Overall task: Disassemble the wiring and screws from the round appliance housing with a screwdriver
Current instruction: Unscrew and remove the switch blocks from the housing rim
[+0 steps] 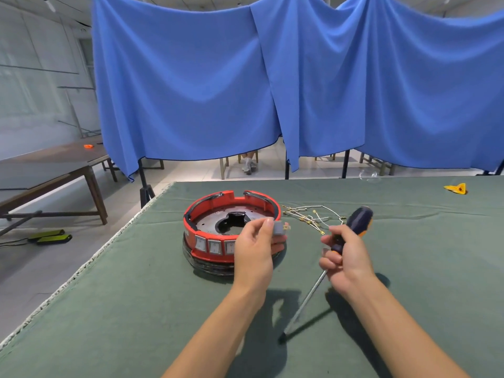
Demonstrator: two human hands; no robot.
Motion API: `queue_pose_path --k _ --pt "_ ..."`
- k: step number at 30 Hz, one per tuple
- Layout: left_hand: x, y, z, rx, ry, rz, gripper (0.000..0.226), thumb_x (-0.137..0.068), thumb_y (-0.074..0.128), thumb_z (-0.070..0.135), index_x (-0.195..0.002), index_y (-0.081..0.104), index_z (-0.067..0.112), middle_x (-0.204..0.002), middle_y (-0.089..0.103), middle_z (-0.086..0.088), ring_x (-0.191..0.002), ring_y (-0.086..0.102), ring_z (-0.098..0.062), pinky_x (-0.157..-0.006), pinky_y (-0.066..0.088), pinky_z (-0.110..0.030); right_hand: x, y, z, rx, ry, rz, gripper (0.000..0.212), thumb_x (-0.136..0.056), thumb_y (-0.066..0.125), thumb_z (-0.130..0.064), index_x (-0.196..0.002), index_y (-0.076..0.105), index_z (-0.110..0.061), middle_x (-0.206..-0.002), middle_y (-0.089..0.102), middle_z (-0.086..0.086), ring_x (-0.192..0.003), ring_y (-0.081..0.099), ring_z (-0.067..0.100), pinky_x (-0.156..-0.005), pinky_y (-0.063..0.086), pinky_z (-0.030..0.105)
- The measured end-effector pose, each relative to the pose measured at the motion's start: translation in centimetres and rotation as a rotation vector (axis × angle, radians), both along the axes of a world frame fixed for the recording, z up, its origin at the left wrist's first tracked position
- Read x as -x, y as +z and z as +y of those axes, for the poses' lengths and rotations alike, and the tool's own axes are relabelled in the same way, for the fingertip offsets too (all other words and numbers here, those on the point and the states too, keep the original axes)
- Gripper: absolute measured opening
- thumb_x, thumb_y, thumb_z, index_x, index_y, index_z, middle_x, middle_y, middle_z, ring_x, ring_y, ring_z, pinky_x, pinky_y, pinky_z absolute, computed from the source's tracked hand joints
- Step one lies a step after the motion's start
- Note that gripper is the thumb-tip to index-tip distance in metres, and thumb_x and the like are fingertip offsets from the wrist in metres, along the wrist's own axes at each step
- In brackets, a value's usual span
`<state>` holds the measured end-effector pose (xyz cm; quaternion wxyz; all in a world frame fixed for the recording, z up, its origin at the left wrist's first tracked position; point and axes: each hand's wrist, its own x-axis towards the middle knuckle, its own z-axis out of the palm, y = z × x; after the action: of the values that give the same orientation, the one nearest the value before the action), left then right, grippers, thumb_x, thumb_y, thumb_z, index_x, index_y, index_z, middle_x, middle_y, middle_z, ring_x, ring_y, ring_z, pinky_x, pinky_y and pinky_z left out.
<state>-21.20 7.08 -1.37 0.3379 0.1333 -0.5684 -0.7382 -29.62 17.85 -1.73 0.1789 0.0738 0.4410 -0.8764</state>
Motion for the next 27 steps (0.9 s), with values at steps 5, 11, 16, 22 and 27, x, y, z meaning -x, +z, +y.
queue_pose_path --k 5,11,16,22,27 --pt "1.9 0.1 1.3 0.274 0.062 0.019 0.004 -0.096 0.053 0.018 -0.095 0.056 0.016 -0.086 0.068 -0.004 -0.077 0.063 -0.008 -0.07 0.052 -0.023 -0.6 -0.1 -0.2 -0.117 0.364 0.03 0.037 -0.086 0.06 -0.046 -0.088 0.054 -0.01 -0.066 0.068 0.003 -0.026 0.018 0.001 -0.029 0.014 0.009" --pt "1.9 -1.9 1.2 0.77 0.116 -0.092 0.017 -0.097 0.051 0.024 -0.106 0.062 0.014 -0.102 0.065 -0.001 -0.099 0.06 -0.019 -0.089 0.046 -0.037 -0.8 0.2 -0.1 -0.075 0.444 0.089 0.017 -0.072 0.068 -0.028 -0.073 0.053 -0.018 -0.053 0.053 -0.005 -0.026 0.018 0.0 -0.027 0.015 0.01" --pt "0.6 -1.1 -0.3 1.114 0.233 -0.152 0.024 -0.091 0.053 0.011 -0.111 0.066 0.007 -0.111 0.065 -0.006 -0.114 0.054 -0.022 -0.098 0.042 -0.035 1.5 -0.8 -0.4 -0.213 0.089 0.058 0.017 -0.087 0.064 -0.016 -0.074 0.053 -0.017 -0.06 0.06 0.006 -0.026 0.016 0.002 -0.03 0.013 0.009" --pt "-1.9 -1.2 -5.1 1.316 0.453 -0.373 0.015 -0.08 0.06 0.012 -0.09 0.07 0.009 -0.096 0.068 -0.004 -0.107 0.056 -0.029 -0.095 0.04 -0.04 5.8 -2.0 0.3 -0.431 -0.113 0.023 0.027 -0.084 0.071 -0.016 -0.073 0.047 -0.013 -0.067 0.055 0.013 -0.023 0.016 0.003 -0.03 0.015 0.008" --pt "-3.1 -0.8 -7.1 1.247 0.504 -0.601 0.036 -0.072 0.063 0.012 -0.107 0.068 0.015 -0.121 0.06 -0.002 -0.126 0.041 -0.027 -0.11 0.023 -0.046 7.3 -2.1 -1.2 -0.482 -0.153 0.02 0.029 -0.082 0.076 -0.026 -0.073 0.053 -0.011 -0.069 0.06 0.011 -0.029 0.025 0.008 -0.03 0.025 0.01"
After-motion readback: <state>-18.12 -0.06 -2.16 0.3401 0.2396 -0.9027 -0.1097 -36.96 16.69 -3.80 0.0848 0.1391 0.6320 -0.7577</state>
